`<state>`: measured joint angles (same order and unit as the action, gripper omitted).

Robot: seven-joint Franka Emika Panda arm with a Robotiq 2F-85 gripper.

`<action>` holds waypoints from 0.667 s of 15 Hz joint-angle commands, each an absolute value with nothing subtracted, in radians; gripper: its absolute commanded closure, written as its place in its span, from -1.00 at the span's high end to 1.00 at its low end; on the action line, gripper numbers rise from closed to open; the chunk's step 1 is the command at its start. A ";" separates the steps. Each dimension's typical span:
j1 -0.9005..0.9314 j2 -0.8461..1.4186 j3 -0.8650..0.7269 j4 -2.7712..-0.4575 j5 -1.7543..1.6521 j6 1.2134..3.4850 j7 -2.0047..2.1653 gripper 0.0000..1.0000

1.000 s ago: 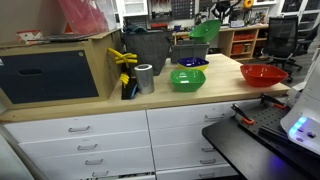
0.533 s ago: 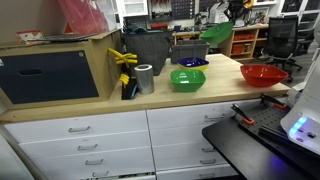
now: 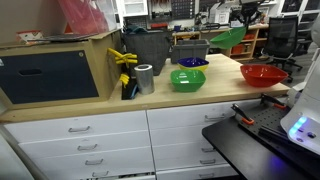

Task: Pick up the green bowl from the stack of bowls and place it on the counter

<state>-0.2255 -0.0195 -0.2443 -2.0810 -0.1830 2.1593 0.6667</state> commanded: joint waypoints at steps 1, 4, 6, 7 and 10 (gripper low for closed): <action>-0.264 -0.055 -0.272 -2.146 -0.177 2.185 0.626 -0.98; -0.294 -0.033 -0.298 -2.162 -0.170 2.229 0.602 -0.98; -0.307 -0.011 -0.311 -2.170 -0.164 2.278 0.593 -0.98; -0.312 0.006 -0.317 -2.174 -0.157 2.309 0.582 -0.98; -0.323 0.058 -0.329 -2.180 -0.143 2.392 0.571 -0.98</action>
<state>-0.3137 0.0195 -0.3206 -2.1733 -0.1809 2.3165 0.6093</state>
